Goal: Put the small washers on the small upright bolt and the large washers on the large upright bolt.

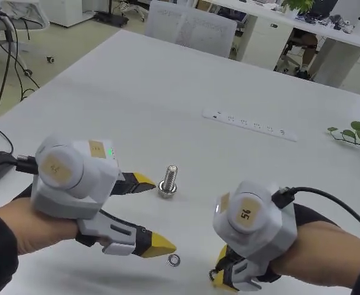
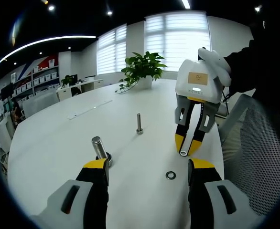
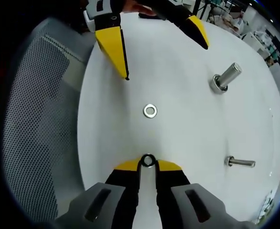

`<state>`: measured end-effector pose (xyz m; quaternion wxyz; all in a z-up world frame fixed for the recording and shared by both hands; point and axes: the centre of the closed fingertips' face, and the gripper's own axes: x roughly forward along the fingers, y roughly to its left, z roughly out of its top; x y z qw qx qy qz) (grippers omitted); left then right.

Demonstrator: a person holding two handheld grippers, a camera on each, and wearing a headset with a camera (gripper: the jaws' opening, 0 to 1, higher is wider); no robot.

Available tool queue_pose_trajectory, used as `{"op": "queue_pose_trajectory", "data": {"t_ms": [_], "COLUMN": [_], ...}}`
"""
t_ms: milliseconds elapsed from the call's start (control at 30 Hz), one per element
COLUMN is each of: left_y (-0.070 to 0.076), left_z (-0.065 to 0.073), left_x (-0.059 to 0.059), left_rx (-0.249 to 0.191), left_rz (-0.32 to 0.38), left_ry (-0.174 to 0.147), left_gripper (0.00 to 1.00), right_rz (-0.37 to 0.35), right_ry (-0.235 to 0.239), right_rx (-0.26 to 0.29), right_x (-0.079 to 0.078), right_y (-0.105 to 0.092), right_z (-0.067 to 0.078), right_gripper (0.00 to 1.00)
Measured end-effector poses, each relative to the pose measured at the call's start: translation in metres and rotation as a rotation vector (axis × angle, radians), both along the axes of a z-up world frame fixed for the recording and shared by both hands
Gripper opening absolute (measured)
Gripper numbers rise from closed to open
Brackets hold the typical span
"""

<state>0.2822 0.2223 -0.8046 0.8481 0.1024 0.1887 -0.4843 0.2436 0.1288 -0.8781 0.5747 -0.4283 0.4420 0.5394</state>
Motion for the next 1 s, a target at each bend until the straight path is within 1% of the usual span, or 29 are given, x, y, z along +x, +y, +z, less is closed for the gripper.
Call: {"op": "queue_pose_trajectory", "data": {"t_ms": [100,300,467,700,1000], "left_y": [0.0,0.0,0.0,-0.001,-0.001], "left_z": [0.0,-0.001,-0.002,-0.003,-0.003], "left_x": [0.0,0.0,0.0,0.0,0.0], "left_rx": [0.001,0.0,0.002,0.003,0.003], "left_rz": [-0.001,0.001,-0.001,-0.002,-0.003], "left_ry": [0.0,0.002,0.005,0.009,0.009], "left_gripper": [0.67,0.67,0.67,0.67,0.67], "right_rz": [0.008,-0.015,-0.022,-0.051,-0.094], "right_ry": [-0.003,0.009,0.006,-0.003,-0.034], "right_rx": [-0.003,0.012,-0.002,-0.008,-0.003], "right_x": [0.0,0.0,0.004,0.014,0.035], "right_y": [0.0,0.0,-0.006,-0.018,-0.031], "right_z": [0.0,0.0,0.001,0.007,0.023], "right_gripper": [0.13,0.13,0.13,0.13,0.13]}}
